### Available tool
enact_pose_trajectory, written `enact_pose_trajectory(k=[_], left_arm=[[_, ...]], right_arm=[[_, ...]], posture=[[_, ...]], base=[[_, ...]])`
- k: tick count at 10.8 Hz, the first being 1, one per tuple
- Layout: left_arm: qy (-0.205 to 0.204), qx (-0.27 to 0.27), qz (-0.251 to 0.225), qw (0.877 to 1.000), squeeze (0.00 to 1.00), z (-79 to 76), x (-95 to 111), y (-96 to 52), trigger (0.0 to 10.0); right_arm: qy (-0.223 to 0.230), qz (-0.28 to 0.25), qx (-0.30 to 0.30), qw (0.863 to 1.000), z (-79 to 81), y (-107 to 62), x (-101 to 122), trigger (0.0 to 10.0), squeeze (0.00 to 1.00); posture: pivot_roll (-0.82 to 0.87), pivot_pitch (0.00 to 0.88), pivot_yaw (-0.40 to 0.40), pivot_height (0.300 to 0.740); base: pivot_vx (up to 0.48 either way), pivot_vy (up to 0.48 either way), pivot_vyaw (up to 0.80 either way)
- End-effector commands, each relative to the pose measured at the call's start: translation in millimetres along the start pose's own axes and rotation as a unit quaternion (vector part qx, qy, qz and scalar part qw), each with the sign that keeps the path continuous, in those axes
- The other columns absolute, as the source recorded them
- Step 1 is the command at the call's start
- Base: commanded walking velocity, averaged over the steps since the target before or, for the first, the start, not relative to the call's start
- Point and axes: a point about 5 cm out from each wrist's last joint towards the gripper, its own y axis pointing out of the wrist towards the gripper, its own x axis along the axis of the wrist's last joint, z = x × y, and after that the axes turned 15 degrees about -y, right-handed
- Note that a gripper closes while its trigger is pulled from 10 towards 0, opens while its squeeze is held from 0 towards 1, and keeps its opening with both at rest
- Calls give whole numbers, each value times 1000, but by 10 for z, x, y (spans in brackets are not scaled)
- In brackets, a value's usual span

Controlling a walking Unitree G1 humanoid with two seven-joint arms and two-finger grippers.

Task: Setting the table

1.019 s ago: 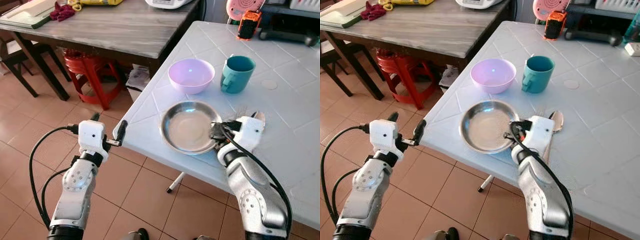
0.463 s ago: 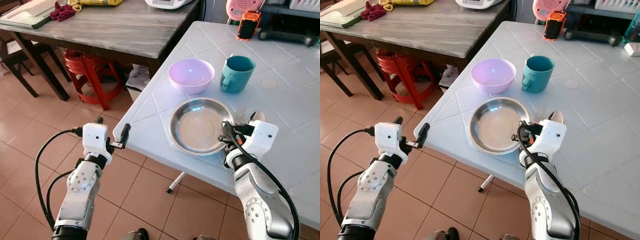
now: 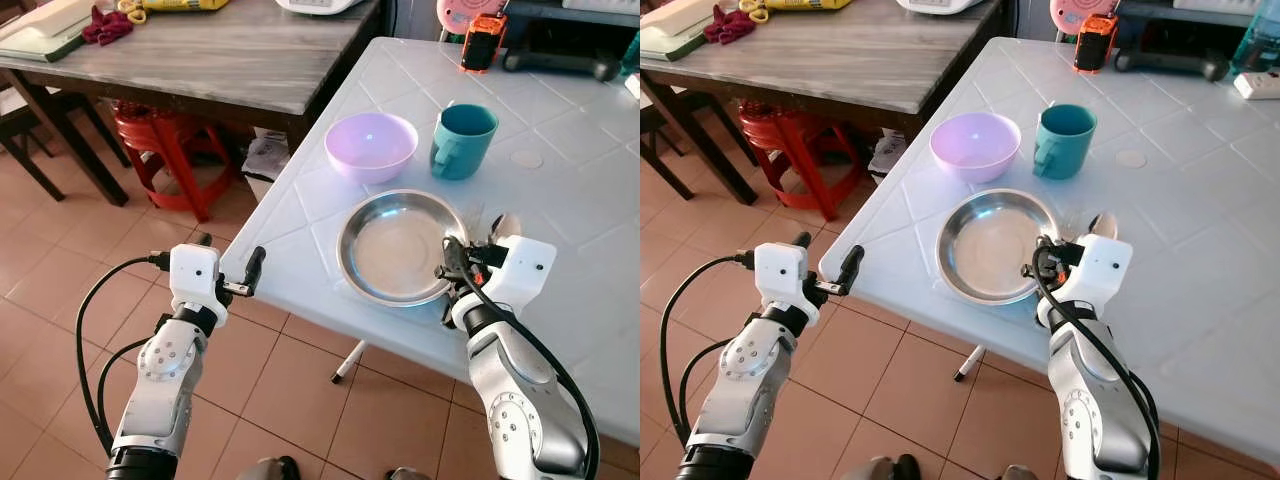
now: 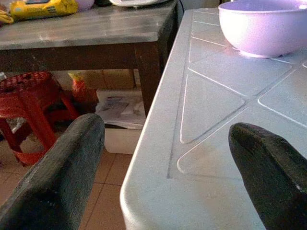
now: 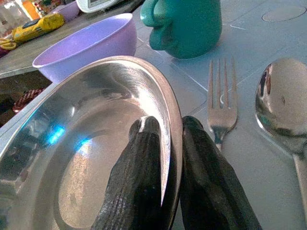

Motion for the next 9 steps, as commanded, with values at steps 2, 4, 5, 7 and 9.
enact_pose_trajectory(k=[2, 4, 5, 7, 9], left_arm=[[1, 9, 11, 1000, 0, 64, -39, -34, 10000], [3, 5, 11, 1000, 0, 52, -39, -28, 10000], [3, 4, 11, 1000, 0, 52, -39, -27, 10000], [5, 2, 11, 1000, 0, 55, -35, -23, 10000], [8, 1, 10, 1000, 0, 54, -31, -22, 10000]], right_arm=[[5, -7, 13, 1000, 88, 6, 25, 10000, 0], [6, -7, 13, 1000, 94, 14, 16, 10000, 0], [7, -8, 13, 1000, 101, 15, 18, 10000, 0], [6, -9, 14, 1000, 116, 18, 19, 10000, 0], [5, -11, 15, 1000, 118, 25, 13, 10000, 0]], posture=[[-72, 151, 96, 740], [-71, 150, 102, 740], [-70, 148, 104, 740], [-68, 147, 105, 740], [-62, 145, 106, 740]], base=[[0, 306, -447], [0, 315, -575], [0, 319, -525], [0, 321, -431], [0, 326, 0]])
